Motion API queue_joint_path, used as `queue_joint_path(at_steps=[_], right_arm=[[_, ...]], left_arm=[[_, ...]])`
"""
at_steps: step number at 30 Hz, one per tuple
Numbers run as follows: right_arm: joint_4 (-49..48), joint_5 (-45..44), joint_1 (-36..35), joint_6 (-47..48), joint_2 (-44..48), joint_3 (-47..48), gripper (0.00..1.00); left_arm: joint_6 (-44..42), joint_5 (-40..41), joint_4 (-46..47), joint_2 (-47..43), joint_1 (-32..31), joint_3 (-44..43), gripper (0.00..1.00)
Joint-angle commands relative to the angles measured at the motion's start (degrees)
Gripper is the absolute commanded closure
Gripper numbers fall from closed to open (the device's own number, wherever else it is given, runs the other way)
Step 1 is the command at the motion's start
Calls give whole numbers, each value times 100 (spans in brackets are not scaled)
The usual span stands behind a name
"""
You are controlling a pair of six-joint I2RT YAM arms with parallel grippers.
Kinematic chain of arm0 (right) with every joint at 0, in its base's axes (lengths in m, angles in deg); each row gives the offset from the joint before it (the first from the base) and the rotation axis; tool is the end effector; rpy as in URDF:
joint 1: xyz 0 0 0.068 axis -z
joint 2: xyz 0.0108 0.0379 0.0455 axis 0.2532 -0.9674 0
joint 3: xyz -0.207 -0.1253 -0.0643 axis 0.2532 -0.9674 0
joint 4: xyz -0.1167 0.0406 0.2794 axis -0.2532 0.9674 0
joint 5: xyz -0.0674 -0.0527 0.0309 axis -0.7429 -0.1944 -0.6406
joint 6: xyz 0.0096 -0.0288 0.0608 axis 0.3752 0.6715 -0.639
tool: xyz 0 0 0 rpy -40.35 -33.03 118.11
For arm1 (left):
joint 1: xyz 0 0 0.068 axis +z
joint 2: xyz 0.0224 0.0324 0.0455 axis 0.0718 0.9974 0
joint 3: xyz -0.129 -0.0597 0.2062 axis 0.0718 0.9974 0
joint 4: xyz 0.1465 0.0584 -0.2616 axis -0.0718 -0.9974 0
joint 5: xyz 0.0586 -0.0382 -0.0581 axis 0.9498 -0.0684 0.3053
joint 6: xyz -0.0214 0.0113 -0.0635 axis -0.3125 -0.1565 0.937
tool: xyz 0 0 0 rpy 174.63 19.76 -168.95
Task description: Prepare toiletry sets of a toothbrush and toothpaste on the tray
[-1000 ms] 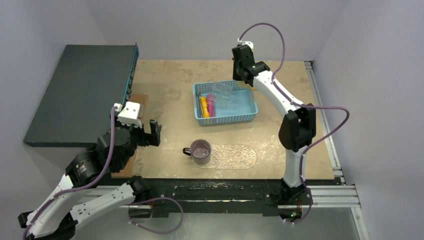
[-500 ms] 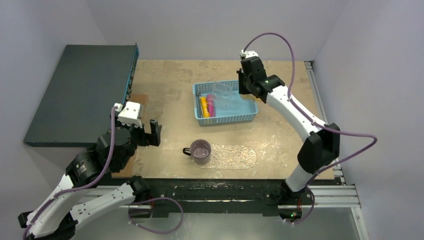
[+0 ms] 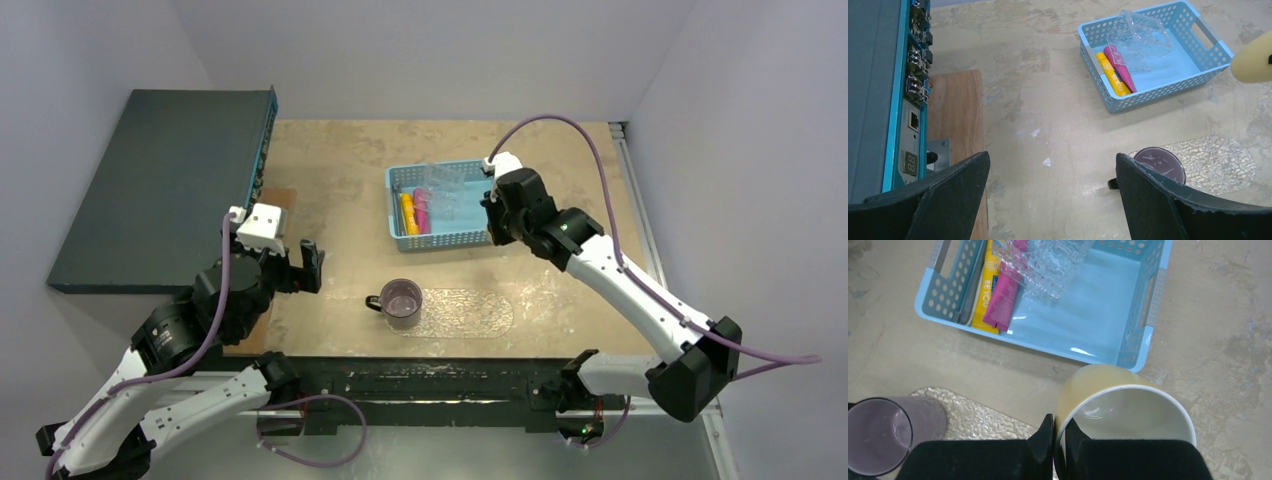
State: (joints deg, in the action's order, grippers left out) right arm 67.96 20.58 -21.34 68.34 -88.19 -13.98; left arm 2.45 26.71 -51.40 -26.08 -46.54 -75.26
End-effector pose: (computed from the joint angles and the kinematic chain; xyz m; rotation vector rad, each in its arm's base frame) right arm 0.2825 0.1900 0.3025 -0.3876 2.2244 0.1713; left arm 0.1237 -0.0991 0.3901 0.1382 1.8772 -0.1750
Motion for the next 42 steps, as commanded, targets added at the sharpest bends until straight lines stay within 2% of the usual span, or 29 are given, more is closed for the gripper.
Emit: queue_joint_path(at_steps=[1,7,15,26,32,42], right_arm=[[-291,422,-73,540,545,-300,100],[-8,746,-179,392,759,-573,100],[545,699,-441,-166,735,-777,100],[1105,278,-1474,-988,422,-847,100],[1061,-86,-1644,-1433,491,-1239,100],[901,-258,-1752,-1586,280,-1470,100]], left_arm=[[29,-29,178,-15,29,-14,4],[32,-12,165,18,29,-7,4],[28,-7,157,57,25,-7,4],[28,32,159,51,29,-7,4],[28,27,156,75,33,-7,4],[28,34,152,112,29,-6,4]])
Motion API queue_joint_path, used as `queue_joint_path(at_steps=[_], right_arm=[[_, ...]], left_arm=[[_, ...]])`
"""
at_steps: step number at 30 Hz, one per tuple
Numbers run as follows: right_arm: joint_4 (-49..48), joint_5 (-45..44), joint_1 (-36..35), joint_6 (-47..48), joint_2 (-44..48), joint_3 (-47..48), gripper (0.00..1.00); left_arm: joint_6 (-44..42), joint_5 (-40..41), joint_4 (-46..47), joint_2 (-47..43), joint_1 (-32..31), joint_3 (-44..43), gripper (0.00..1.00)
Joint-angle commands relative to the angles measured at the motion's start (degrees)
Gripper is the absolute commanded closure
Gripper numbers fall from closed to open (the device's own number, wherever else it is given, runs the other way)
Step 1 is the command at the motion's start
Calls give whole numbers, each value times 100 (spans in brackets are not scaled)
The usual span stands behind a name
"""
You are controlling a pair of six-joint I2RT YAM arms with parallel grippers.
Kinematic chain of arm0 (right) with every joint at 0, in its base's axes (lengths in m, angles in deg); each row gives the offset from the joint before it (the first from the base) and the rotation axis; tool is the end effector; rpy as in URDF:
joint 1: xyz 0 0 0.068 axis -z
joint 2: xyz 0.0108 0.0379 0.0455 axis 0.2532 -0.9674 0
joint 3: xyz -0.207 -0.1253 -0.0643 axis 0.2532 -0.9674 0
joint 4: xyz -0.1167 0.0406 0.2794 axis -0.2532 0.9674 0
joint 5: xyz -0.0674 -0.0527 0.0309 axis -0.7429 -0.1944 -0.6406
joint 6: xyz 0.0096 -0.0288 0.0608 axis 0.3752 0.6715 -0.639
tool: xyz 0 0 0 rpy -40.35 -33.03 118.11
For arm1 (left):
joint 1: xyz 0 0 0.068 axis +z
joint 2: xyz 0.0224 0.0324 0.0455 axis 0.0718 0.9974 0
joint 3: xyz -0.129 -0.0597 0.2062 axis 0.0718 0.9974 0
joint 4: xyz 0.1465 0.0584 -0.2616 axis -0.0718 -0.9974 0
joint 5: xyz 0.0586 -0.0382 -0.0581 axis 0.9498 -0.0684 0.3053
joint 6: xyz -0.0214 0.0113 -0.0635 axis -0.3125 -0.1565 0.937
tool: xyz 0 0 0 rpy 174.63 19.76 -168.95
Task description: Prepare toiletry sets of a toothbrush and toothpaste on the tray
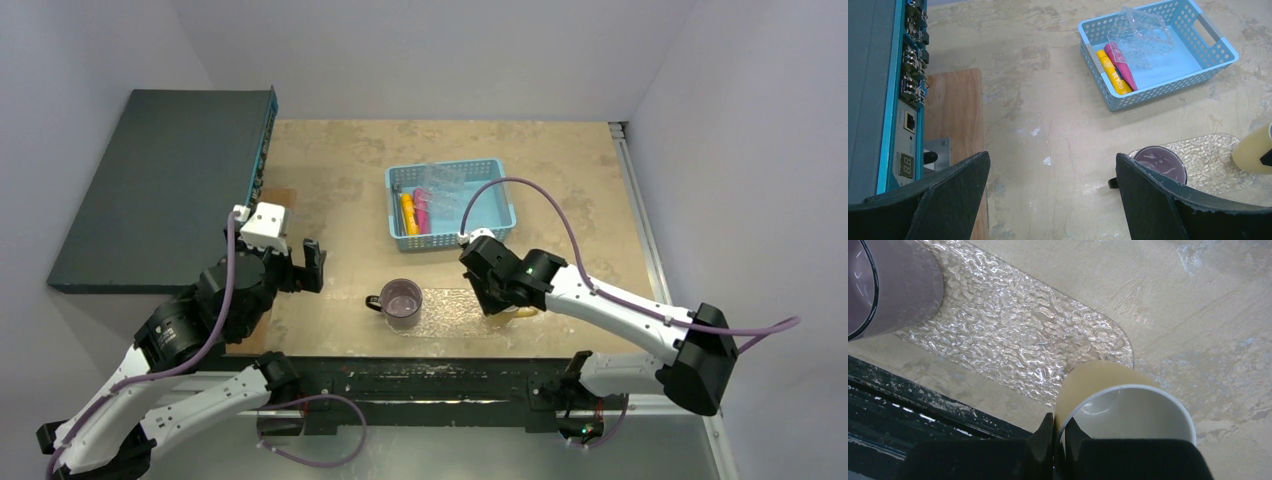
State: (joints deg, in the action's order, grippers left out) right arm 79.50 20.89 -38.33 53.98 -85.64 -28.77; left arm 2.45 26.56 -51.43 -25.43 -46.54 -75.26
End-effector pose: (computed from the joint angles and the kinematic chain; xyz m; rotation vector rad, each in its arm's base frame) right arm 0.1847 0.2250 0.2035 -0.5853 2.5835 0.1502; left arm 0.1256 -0.1017 0.3884 0.1458 1.8863 -0.1695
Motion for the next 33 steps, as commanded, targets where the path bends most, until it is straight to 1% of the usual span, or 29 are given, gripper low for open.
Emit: queue_joint_path(at_steps=[1,11,19,33], right_arm=[[-263,-285,-53,-150,9,-2,100],[-475,-337,-62,-160,-175,-19,100],[-414,-441,-62,-240,-312,-44,100],[-519,-460,-62,-414,-212,-276,99]], left_arm=[[28,53,155,43,29,-7,4],[32,55,154,71,30,-7,4],[28,69,154,65,29,0,4],[37,69,154,86,30,3,4]])
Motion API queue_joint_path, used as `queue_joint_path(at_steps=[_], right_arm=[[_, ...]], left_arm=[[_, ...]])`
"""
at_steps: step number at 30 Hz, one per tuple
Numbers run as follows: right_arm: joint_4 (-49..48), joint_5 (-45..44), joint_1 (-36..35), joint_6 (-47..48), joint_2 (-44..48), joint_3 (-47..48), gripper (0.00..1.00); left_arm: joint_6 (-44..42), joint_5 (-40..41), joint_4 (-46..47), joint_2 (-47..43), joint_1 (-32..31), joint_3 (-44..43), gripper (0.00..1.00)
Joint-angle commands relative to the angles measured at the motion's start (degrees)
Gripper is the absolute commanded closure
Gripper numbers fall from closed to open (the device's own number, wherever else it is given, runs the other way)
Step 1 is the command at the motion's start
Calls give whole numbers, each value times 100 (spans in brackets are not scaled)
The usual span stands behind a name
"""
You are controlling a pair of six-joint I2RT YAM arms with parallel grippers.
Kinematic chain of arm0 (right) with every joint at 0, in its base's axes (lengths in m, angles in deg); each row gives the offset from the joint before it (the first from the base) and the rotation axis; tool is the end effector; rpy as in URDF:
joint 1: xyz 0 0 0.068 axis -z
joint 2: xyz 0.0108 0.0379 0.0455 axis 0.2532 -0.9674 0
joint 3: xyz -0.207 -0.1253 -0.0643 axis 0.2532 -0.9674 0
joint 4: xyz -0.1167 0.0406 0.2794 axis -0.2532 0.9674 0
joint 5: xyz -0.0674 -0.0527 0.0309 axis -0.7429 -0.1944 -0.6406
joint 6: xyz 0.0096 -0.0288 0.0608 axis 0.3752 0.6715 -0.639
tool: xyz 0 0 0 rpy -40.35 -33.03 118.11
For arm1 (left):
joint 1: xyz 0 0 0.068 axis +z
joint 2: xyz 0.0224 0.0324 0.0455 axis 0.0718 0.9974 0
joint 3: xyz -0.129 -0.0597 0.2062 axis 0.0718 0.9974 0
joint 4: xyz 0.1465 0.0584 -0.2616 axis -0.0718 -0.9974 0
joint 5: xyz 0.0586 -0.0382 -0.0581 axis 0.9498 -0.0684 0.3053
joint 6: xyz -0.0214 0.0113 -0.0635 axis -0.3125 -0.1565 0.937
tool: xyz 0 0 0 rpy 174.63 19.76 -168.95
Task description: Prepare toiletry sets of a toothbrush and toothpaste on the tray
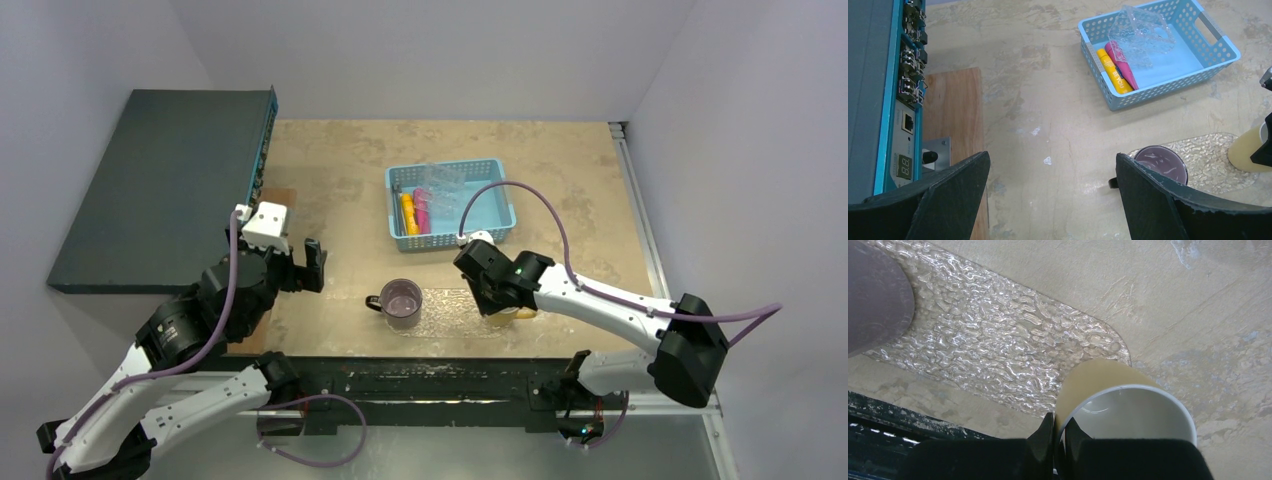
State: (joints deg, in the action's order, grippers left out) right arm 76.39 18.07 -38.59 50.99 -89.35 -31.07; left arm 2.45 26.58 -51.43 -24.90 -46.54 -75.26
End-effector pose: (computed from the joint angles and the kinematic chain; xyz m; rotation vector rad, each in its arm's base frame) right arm 0.1886 0.2281 0.1753 -0.5207 2.6110 0.0734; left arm 0.1272 -0.1036 0.3871 0.1501 1.8928 -0.1630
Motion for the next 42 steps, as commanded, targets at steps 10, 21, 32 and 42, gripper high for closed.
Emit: queue_joint_path(at_steps=[10,21,32,42], right_arm=[[-108,-206,-36,-166,284,45,67],[218,-488,-27,60,443,1032,55],[-421,-1076,203,594,-403,2232,48],[-1401,-651,870,652,-1047,2851,45]], left_arm=[[36,91,141,42,25,4,4],[36,89,129,67,30,-7,4],[39,57,131,85,37,-7,4],[38,139,126,43,37,4,4]])
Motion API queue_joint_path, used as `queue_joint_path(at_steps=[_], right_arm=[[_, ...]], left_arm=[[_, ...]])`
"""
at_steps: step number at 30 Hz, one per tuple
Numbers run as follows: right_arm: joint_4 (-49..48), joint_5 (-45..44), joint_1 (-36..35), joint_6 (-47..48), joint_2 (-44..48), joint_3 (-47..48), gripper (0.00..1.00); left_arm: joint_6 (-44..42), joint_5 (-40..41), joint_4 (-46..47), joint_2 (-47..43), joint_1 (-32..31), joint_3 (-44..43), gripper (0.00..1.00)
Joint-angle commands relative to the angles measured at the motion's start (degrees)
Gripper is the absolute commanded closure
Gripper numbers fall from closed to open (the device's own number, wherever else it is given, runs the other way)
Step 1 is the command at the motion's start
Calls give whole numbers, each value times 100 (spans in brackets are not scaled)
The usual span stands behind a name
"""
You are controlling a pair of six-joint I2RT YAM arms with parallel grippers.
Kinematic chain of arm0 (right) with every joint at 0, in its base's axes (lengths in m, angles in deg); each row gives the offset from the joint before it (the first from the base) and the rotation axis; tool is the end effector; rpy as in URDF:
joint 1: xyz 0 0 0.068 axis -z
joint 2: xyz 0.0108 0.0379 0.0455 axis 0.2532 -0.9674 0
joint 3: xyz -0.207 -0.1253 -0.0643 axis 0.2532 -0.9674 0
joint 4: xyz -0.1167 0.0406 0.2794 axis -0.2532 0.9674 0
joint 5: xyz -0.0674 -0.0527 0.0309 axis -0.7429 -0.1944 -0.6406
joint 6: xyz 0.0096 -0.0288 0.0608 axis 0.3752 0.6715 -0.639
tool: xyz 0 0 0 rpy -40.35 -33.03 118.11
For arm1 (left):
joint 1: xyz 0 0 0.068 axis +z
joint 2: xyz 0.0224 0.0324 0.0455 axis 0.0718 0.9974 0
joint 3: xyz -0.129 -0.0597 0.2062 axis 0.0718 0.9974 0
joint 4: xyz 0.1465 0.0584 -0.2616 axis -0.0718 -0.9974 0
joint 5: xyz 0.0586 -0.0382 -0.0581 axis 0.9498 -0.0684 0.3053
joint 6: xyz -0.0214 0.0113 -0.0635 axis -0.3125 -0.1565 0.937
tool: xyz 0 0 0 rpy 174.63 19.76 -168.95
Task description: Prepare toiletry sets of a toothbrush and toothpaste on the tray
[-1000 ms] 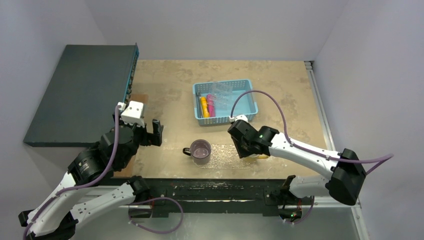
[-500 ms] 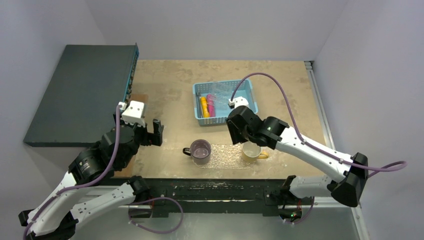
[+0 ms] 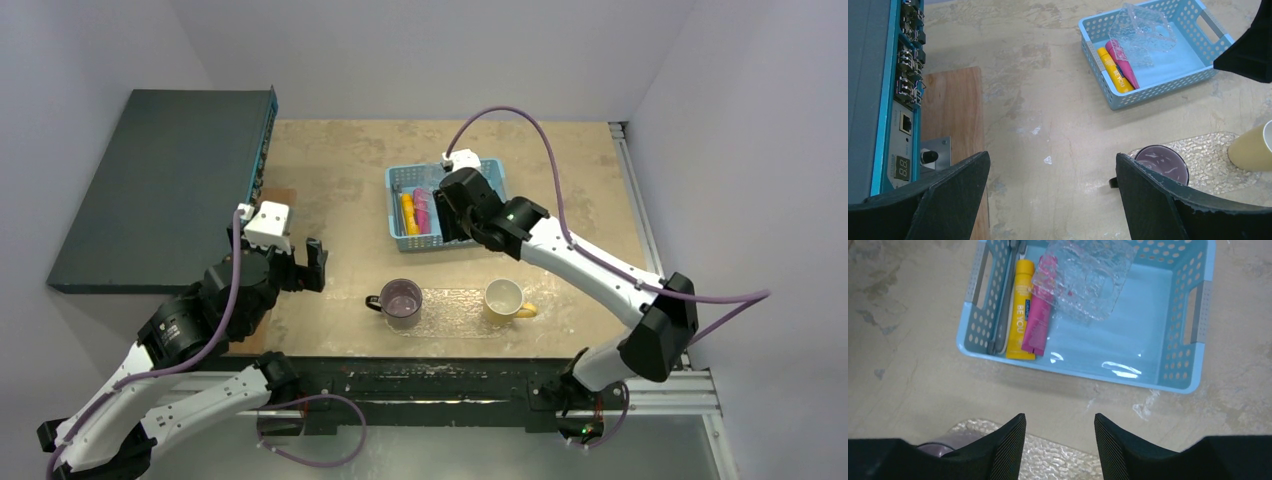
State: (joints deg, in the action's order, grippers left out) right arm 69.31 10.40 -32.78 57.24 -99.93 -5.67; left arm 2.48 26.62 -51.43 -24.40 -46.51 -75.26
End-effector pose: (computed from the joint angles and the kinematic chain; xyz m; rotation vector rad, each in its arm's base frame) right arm 0.2736 0.2662 0.2889 -0.3268 2.2596 0.1439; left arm 0.1288 -0.1053 0.3859 0.1529 1.8989 -0.1566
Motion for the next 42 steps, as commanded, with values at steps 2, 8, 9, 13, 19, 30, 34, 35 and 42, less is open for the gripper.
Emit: queue_joint_path(at_steps=[2,8,9,13,19,30,34,35,42], right_arm=[[-969,241,462,-83,-44,315,43],[-949,-403,605,-476,-638,875,40],[-965,-424,635,-522,-743,962,41],[-1029,-391,820,-793,-1115,1235,43],[-1158,170,1207,-1195,-1654,1493,45],[-1585,1133,1633,-1572,-2308,1672,49],[-1590,1309,1690,-1591,-2509,1825,50],[-1573,1329,1707,-1600,-2566,1871,50],[-1599,1443,1786,-1725,-2806,1900,53]], left_arm=[[41,130,133,-1,36,10,3],[50,121,140,47,33,2,3],[52,125,145,47,36,6,1],[79,170,122,3,28,6,0],[71,216,128,-62,29,11,0],[52,245,124,-88,35,11,0],[53,264,128,-84,35,11,0],[43,260,126,-80,36,11,0],[34,291,119,-74,32,6,0]])
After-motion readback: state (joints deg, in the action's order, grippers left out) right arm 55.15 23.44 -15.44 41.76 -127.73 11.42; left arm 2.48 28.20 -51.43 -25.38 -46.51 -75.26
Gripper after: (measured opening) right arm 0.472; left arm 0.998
